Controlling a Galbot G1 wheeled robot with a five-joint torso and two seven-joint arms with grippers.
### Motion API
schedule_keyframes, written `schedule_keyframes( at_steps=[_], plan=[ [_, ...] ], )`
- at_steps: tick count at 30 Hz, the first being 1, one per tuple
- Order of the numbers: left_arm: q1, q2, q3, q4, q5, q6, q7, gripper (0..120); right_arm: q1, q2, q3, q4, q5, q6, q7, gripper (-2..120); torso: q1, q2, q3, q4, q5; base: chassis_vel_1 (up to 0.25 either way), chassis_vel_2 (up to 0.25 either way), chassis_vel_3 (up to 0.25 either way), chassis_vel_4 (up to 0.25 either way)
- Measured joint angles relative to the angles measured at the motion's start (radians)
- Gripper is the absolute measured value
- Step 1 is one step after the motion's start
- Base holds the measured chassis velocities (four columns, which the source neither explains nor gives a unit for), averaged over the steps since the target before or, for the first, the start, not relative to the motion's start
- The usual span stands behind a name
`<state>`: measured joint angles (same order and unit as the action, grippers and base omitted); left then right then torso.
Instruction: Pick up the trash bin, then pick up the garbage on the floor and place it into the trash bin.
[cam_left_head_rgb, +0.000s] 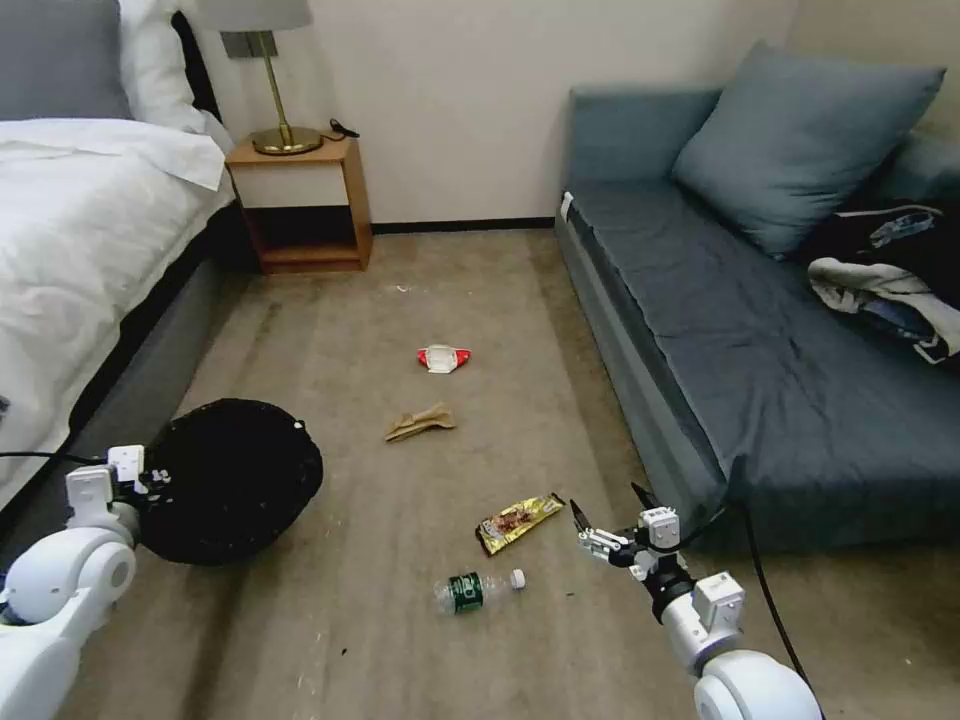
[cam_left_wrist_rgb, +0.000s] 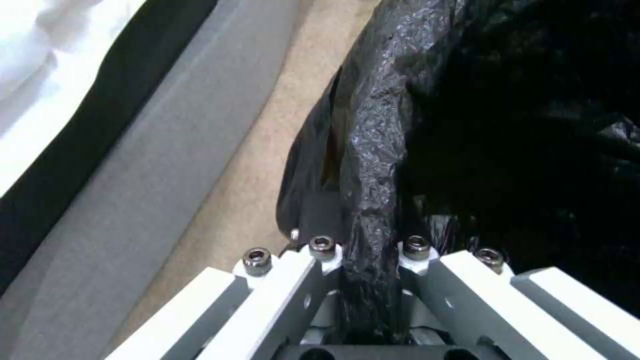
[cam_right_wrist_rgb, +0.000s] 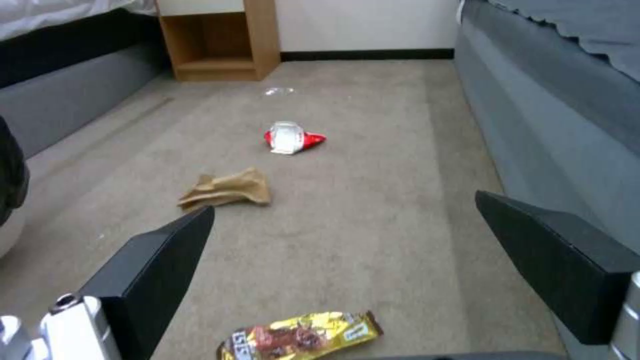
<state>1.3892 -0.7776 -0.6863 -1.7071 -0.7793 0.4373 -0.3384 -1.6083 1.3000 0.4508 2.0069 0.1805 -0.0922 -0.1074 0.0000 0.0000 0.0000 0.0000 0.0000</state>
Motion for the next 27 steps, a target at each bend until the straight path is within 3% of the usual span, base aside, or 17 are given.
schedule_keyframes(
  at_steps=[24, 27],
  plan=[
    [0.003, -0.005, -0.001, -0.004, 0.000, -0.010, -0.010, 3, 0.009, -0.012, -0.002, -0.016, 0.001, 0.019, -0.011, 100, 0.000, 0.000, 0.000, -0.0002, 0.0000, -0.078, 0.081, 0.087, -0.078],
    [0.005, -0.006, -0.004, -0.010, -0.001, -0.010, -0.010, 3, 0.058, -0.052, -0.011, -0.036, -0.004, 0.025, -0.051, 100, 0.000, 0.000, 0.000, -0.0001, 0.0001, 0.000, 0.000, 0.000, 0.000]
  ],
)
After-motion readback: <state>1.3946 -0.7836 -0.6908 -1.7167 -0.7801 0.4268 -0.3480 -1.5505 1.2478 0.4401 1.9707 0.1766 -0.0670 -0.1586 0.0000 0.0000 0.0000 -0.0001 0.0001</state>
